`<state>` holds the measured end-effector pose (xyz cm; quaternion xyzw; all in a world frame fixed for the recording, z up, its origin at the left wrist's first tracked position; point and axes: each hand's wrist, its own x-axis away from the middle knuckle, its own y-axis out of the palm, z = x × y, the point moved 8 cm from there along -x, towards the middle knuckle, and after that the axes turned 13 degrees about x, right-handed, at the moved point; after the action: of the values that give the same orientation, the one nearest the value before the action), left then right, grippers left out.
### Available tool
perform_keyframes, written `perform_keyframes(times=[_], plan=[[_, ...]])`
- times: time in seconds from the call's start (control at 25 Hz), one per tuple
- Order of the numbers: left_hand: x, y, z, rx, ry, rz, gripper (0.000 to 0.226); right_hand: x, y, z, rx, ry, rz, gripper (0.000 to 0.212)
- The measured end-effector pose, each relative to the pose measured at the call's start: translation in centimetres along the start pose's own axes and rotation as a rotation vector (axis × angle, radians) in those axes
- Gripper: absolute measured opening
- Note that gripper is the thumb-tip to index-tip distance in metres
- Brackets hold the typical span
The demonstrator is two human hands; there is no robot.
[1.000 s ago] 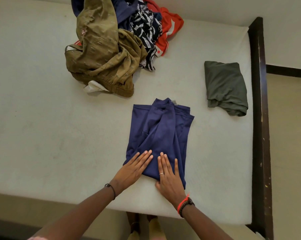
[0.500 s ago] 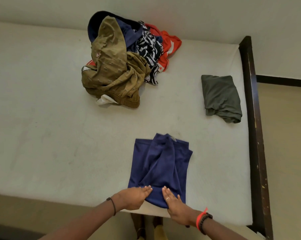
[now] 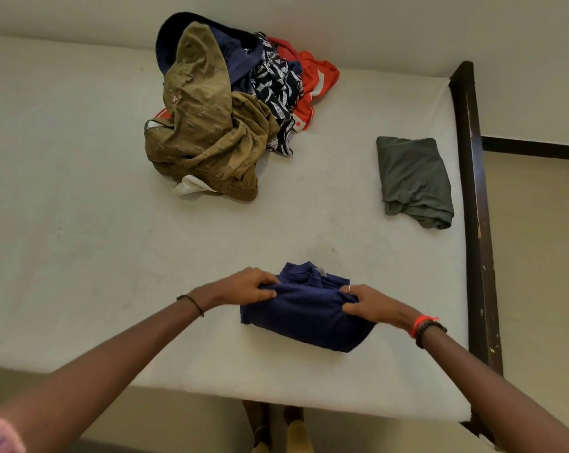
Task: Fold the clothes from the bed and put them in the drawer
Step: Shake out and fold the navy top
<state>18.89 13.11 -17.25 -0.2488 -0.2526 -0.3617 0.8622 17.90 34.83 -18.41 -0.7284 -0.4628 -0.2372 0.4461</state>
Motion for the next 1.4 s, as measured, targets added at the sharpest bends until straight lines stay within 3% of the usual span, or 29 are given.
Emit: perform_keyframes(times=[0.28, 0.44, 0.56, 0.64, 0.72, 0.8, 0.84, 0.92, 1.0, 1.04, 1.12, 1.24, 1.4], plan=[[-5.2, -3.7, -3.9, -0.141, -0.157, 0.212, 0.028, -5.1, -3.9, 4.3, 0.154, 0.16, 0.282, 0.025], [-3.4, -4.2, -2.8, -0.14, -0.098, 0.644, 0.03, -5.3, -4.5, 2.5, 0.346, 0.189, 0.495, 0.041], [-0.8, -1.5, -1.9, 0.017, -0.123, 0.791, 0.018, -5.4, -3.2, -0.9, 0.35, 0.085, 0.452, 0.053], [0.2, 1.9, -2.8, 0.207, -0.295, 0.737, 0.032, -5.8, -1.7, -2.7, 0.429, 0.033, 0.361, 0.069], [1.0, 6.7, -4.1, 0.427, -0.504, 0.512, 0.047, -6.4, -0.4, -3.5, 0.507, 0.039, 0.296, 0.081], [1.8, 11.6, -4.7, 0.752, -0.666, 0.275, 0.051, -7.2, 0.3, -3.4, 0.558, 0.068, 0.26, 0.086], [1.9, 13.1, -4.8, 0.927, -0.686, 0.264, 0.046, -7.6, 0.4, -3.3, 0.577, 0.082, 0.253, 0.087], [1.1, 13.9, -5.5, 1.279, -0.604, 0.534, 0.038, -8.4, 0.2, -2.9, 0.582, 0.109, 0.266, 0.085], [0.7, 14.0, -6.3, 1.593, -0.509, 0.904, 0.047, -8.8, -0.2, -2.4, 0.537, 0.128, 0.289, 0.081], [0.4, 14.2, -6.2, 1.726, -0.469, 0.995, 0.048, -8.9, -0.2, -2.2, 0.502, 0.139, 0.284, 0.078], [-0.5, 14.0, -5.6, 1.878, -0.373, 0.998, 0.046, -8.9, 0.1, -1.6, 0.427, 0.159, 0.255, 0.072], [-1.0, 11.7, -4.7, 1.755, -0.312, 0.946, 0.046, -8.9, 0.6, -0.8, 0.254, 0.186, 0.223, 0.067], [-1.0, 8.1, -2.3, 1.739, -0.217, 0.813, 0.042, -7.2, 1.4, -0.7, -0.221, 0.237, 0.172, 0.064]])
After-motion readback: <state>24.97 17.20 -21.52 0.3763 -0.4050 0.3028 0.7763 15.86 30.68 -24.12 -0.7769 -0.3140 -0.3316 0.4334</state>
